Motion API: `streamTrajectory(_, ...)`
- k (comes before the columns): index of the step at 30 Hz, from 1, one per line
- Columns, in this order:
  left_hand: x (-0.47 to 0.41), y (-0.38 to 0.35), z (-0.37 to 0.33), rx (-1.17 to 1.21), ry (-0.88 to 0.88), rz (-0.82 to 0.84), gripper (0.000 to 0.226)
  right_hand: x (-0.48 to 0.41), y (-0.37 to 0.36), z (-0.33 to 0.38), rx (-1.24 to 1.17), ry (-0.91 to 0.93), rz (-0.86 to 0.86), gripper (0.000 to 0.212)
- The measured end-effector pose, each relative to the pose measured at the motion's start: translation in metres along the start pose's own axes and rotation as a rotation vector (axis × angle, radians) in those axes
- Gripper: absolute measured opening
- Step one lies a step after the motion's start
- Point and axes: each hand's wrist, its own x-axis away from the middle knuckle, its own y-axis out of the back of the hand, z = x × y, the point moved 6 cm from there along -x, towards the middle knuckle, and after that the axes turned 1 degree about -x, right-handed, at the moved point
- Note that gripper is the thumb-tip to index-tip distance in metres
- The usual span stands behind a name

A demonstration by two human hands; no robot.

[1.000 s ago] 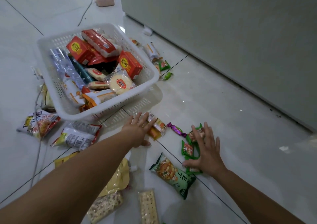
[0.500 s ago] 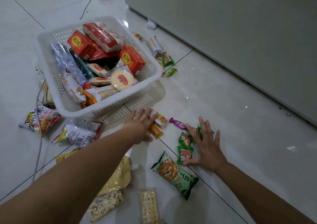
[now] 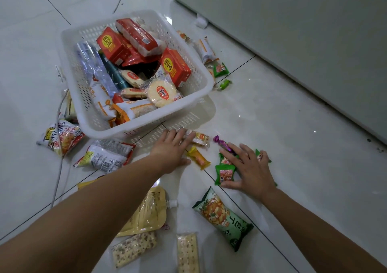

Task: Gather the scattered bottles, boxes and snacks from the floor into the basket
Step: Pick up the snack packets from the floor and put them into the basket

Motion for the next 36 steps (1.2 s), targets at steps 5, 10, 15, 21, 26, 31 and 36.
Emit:
streamTrajectory(5,0.0,0.002,0.003,-0.008,0.025,-0.133,0.074,-0.004,0.001,0.001,0.065,0.022,-0.105,0.084)
streamTrajectory(10,-0.006,-0.001,0.004,0.035,0.028,-0.214,0.069,-0.011,0.009,0.007,0.083,0.102,-0.18,0.077)
streamTrajectory(15,-0.013,0.003,0.004,0.13,0.066,-0.313,0.045,-0.024,0.011,0.01,0.092,0.143,-0.27,0.065)
streamTrajectory(21,-0.014,0.005,0.002,0.013,0.087,-0.305,0.046,-0.031,0.018,0.011,0.105,0.133,-0.238,0.055)
streamTrajectory(26,-0.005,0.011,0.005,0.035,0.129,-0.32,0.043,-0.036,0.033,0.01,0.068,0.091,-0.241,0.056)
streamTrajectory(31,0.002,0.025,0.009,0.026,0.148,-0.34,0.046,-0.035,0.067,-0.012,-0.009,-0.075,-0.297,0.058)
streamTrajectory(36,0.014,0.05,0.011,0.095,0.082,-0.447,0.039,-0.016,0.094,-0.037,-0.04,-0.262,-0.349,0.048)
